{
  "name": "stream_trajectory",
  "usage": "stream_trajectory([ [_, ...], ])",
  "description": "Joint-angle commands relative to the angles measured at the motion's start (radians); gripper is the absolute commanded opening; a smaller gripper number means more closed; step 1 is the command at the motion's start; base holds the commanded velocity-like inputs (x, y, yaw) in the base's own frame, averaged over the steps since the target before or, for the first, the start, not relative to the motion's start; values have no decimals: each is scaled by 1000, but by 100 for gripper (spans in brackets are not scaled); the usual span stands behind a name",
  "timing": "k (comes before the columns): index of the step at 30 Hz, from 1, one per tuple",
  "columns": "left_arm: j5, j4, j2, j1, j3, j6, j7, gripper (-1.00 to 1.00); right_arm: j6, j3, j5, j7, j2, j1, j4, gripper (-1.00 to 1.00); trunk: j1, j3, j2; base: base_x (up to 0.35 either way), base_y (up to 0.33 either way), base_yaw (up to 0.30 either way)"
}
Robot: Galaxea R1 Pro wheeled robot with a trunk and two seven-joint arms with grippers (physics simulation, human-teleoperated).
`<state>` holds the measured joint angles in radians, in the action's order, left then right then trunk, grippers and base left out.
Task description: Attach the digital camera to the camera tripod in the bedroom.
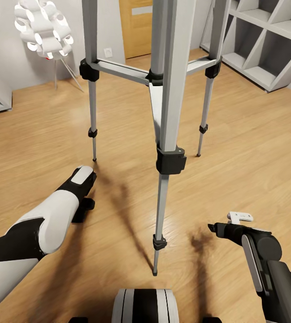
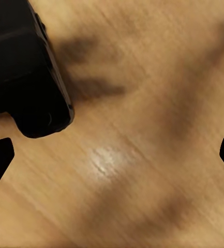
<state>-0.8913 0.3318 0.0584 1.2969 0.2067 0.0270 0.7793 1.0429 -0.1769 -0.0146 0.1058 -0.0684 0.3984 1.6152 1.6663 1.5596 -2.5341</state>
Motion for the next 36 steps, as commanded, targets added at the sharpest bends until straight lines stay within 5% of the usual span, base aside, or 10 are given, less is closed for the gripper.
stream_trajectory([
  [1, -4, 2, 0, 0, 2, 2, 5, 100, 4, -1, -2, 6, 0, 0, 1, 100, 0, 1, 0, 0, 0, 0],
  [36, -14, 19, -14, -11, 16, -98, 6, 100, 4, 0, -4, 5, 1, -1, 0, 100, 0, 1, 0, 0, 0, 0],
])
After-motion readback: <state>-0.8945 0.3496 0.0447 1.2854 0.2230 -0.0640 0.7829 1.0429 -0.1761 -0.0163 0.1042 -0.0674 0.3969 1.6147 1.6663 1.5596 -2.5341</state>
